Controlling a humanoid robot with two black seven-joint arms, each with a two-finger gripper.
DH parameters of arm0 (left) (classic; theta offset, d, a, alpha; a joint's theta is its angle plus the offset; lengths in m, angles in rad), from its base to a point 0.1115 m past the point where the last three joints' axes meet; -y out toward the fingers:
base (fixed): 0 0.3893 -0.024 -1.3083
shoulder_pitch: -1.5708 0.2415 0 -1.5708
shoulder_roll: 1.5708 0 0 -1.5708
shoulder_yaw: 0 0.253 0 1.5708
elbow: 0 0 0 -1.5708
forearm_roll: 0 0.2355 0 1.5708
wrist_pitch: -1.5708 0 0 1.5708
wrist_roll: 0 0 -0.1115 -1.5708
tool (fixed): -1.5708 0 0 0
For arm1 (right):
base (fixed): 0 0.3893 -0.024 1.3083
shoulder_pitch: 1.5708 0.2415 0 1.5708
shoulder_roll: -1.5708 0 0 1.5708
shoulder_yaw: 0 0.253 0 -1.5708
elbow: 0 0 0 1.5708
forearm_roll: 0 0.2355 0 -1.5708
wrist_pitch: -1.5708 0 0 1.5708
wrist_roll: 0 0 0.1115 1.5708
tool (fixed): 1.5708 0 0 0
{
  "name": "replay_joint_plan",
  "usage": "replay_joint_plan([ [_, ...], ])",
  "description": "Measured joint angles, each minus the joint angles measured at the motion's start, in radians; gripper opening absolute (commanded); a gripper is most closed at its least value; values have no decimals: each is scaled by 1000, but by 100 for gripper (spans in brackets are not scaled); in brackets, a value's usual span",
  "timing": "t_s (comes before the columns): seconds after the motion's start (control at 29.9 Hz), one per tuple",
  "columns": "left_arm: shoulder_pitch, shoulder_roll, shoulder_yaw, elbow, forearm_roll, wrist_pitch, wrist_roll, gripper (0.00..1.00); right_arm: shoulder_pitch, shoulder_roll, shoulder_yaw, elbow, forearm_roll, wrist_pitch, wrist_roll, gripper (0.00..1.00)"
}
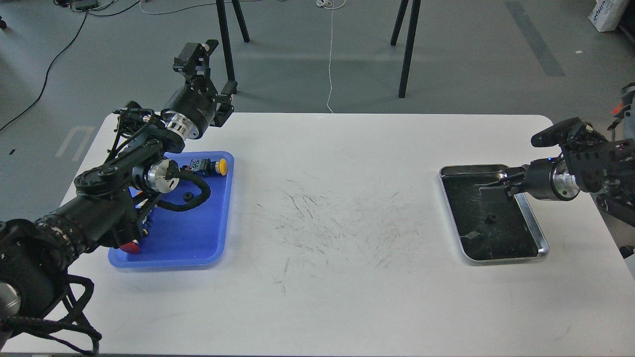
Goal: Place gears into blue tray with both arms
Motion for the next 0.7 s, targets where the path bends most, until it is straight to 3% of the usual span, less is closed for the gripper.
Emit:
replay_joint_plan([
  [0.17,0,2,0,0,16,0,0,100,38,-1,-30,22,-60,60,0,98],
  [0.47,0,2,0,0,18,-1,0,100,122,20,-184,86,-89,67,0,97],
  [0.7,8,4,1,0,27,-4,0,100,114,49,-200,76,-84,67,0,93],
])
